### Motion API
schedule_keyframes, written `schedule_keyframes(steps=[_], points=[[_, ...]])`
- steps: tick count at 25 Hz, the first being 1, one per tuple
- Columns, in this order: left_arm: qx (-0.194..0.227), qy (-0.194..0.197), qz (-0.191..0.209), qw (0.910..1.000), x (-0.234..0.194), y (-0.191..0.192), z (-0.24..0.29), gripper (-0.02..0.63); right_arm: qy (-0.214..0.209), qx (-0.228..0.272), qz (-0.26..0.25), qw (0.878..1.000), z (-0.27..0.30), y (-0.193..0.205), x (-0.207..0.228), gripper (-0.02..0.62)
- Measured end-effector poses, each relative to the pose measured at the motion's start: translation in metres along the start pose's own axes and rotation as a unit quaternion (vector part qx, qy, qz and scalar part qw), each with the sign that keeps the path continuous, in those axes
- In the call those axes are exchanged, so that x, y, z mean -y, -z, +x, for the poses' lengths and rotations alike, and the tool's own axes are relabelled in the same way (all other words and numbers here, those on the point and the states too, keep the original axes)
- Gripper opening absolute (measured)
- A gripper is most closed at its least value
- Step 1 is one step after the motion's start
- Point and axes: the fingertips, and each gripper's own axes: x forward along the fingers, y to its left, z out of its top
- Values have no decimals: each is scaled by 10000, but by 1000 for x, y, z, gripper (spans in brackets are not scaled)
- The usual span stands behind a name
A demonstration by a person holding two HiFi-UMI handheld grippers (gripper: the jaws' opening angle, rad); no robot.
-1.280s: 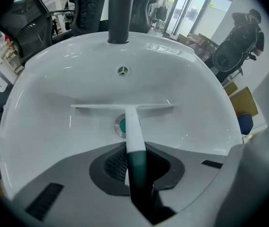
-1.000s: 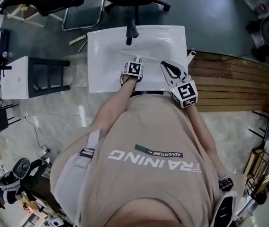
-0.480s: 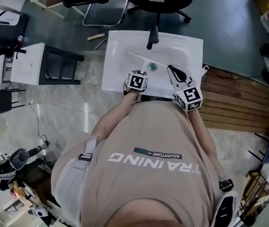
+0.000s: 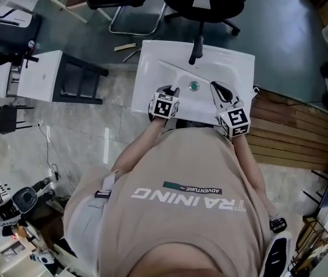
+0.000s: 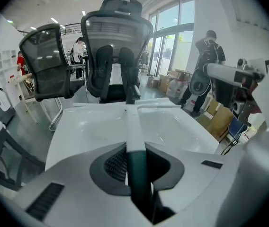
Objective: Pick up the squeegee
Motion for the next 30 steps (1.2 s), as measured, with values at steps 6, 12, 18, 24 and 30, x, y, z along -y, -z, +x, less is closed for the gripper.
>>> schedule_keyframes(steps=[6,12,18,24,30], points=[[637,-225,409,9969,-8,-43,-25,64,119,9,25,9999,-2,1,3,32],[1280,-258,373,9907,-18,-80,-59,64,345,-57,-69,9994,-6,-5,7,32],[1831,-278,467,9816,-23,-121,-99,64,681,38,-56,9977,-14,-39,26,32],[2276,-245,600,9716,-18,-163,-115,64,845,140,-179,9962,-11,-69,39,32],[2713,-195,862,9584,2,-202,-129,64,871,183,-235,9958,-8,-86,43,32]])
